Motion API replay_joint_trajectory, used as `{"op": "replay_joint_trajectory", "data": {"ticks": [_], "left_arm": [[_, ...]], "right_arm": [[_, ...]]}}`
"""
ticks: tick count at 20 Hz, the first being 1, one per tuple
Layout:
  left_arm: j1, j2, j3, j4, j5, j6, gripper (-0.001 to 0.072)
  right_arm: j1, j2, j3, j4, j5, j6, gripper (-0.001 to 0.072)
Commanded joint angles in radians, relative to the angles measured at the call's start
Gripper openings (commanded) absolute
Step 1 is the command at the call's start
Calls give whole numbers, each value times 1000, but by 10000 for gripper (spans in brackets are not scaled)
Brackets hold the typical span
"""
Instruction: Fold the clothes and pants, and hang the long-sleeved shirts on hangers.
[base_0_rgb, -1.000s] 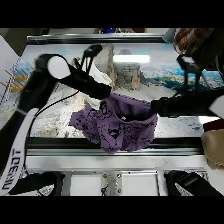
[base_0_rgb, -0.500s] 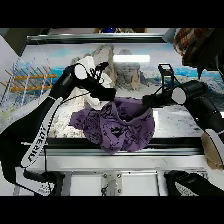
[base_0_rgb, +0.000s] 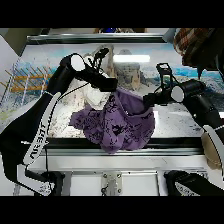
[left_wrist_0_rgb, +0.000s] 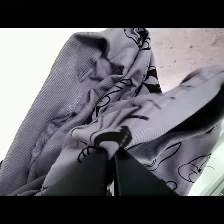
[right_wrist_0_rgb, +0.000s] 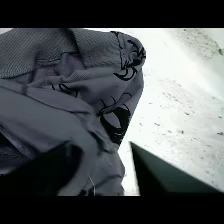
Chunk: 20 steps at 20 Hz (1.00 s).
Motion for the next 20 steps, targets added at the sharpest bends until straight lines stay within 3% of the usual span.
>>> {"op": "replay_joint_trajectory", "data": {"ticks": [1, 10, 20], "left_arm": [[-1, -1, 6, 2, -2, 2, 19], [-1, -1, 6, 2, -5, 2, 19], [0, -1, 6, 3, -40, 2, 18]], "right_arm": [[0, 0, 0, 5, -4, -13, 629], [0, -76, 0, 108, -36, -2, 634], [13, -252, 0, 126, -64, -92, 622]]}}
